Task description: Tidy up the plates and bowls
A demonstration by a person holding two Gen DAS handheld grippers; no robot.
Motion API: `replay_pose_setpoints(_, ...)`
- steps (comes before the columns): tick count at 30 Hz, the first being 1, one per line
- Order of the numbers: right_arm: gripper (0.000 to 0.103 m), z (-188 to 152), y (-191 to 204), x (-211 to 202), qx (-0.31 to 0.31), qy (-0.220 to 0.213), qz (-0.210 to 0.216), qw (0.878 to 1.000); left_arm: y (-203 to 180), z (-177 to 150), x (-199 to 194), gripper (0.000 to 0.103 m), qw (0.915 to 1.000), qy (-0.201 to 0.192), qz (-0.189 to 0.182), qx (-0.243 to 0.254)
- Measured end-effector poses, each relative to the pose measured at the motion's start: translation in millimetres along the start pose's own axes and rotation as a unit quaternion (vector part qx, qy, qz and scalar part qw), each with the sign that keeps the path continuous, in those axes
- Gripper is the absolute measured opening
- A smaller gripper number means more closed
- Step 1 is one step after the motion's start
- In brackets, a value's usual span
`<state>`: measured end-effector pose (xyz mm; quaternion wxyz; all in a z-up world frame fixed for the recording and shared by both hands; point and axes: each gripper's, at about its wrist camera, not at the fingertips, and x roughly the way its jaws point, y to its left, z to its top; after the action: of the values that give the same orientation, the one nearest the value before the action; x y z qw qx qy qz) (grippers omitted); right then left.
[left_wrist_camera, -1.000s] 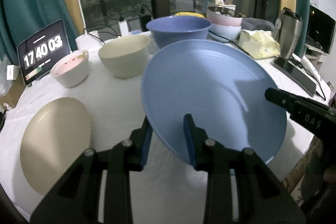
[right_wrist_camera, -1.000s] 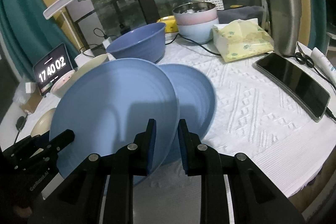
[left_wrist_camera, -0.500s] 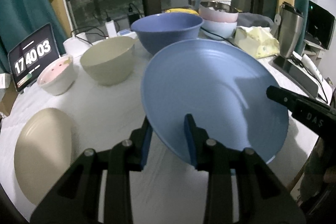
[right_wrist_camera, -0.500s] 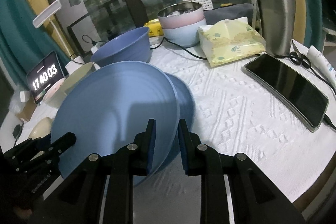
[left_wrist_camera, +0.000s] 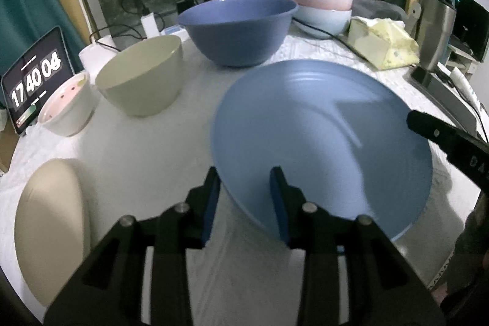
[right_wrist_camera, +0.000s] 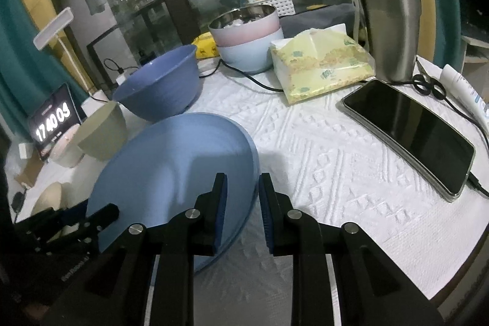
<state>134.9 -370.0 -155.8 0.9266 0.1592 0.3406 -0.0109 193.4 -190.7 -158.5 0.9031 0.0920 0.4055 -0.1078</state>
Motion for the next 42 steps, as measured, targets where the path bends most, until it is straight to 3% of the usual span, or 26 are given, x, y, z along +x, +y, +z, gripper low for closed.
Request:
replay_pose_setpoints(4, 0.023, -1.4, 2.3, 2.8, 0.0, 0.005, -0.007, 1.0, 2.5, -0.3, -1.1, 0.037, 1.0, -0.002, -0.005, -0.001)
replay_pose_setpoints(7, 0.023, -1.8, 3.6, 1.9, 0.001, 0.006, -0.015, 1.0, 6.8, -1.4, -3.7, 0.048, 0.9999, -0.004, -0.01, -0.009)
replay_pose_setpoints(11, 0.024, -1.3, 5.4, -2.6, 0.005, 0.001, -0.023, 1.0, 15.3, -2.7, -8.5, 0.049, 0.9997, -0.009, -0.011, -0.022)
replay_pose_setpoints(16, 0.032, -0.4, 11.5, -8.8, 0.003, -0.004, -0.026, 1.0, 24.6, -5.1, -17.8, 0.049, 0.9992, -0.021, -0.013, -0.031)
replay_pose_setpoints(26, 0.033, -0.8, 35.3, -22.0, -0.013, -0.018, -0.034, 0.999, 53.2, -13.2, -37.6, 0.049, 0.9972, -0.047, -0.013, -0.058)
replay_pose_setpoints(42, 0.033, -8.8, 89.3, -25.3, -0.061, -0.011, -0.011, 0.998, 98.2, -29.7, -58.1, 0.049, 0.9927, -0.073, -0.005, -0.096)
